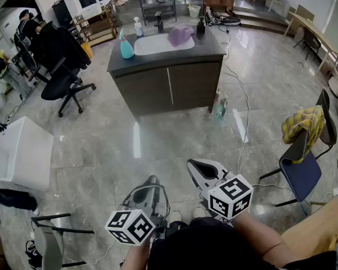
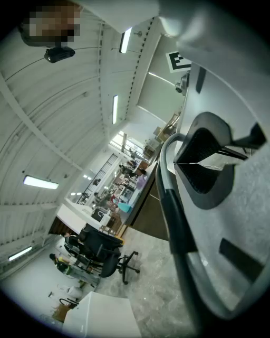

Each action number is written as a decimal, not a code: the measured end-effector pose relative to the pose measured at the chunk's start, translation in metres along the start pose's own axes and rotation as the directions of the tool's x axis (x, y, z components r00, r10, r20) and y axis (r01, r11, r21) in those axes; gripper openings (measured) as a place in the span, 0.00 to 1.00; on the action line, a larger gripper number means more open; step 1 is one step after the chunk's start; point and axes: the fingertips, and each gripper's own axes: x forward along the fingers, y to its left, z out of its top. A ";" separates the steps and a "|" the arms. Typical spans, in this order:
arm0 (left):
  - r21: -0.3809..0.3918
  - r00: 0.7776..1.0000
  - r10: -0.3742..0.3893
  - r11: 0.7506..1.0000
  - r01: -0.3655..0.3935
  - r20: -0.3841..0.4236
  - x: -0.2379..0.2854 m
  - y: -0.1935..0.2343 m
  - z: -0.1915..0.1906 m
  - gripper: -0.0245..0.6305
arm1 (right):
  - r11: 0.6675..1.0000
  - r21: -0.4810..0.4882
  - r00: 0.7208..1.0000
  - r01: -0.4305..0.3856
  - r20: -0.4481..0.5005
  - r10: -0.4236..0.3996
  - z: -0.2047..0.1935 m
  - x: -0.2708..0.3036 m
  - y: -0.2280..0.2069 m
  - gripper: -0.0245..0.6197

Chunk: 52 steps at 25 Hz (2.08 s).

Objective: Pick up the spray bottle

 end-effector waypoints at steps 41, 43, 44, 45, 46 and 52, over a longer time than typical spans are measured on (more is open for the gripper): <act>-0.086 0.998 0.046 0.995 -0.042 0.037 0.090 0.107 0.069 0.05 | 1.000 -0.010 0.994 -0.003 -0.107 0.002 0.019 0.137 -0.064 0.05; -0.094 0.998 0.048 0.995 -0.046 0.026 0.092 0.121 0.080 0.05 | 1.000 -0.007 0.993 -0.001 -0.115 0.000 0.024 0.154 -0.060 0.05; -0.096 0.999 0.047 0.994 -0.045 0.024 0.091 0.129 0.085 0.05 | 1.000 -0.007 0.993 0.001 -0.117 -0.002 0.026 0.162 -0.058 0.05; -0.097 0.999 0.044 0.994 -0.041 0.026 0.091 0.136 0.090 0.05 | 1.000 -0.009 0.993 0.003 -0.115 -0.004 0.028 0.171 -0.055 0.05; -0.094 0.999 0.041 0.995 -0.037 0.031 0.091 0.144 0.096 0.05 | 1.000 -0.014 0.994 0.003 -0.109 -0.005 0.031 0.180 -0.053 0.05; -0.084 0.999 0.032 0.996 -0.029 0.042 0.093 0.188 0.127 0.05 | 1.000 -0.019 0.995 0.009 -0.095 -0.011 0.044 0.233 -0.042 0.05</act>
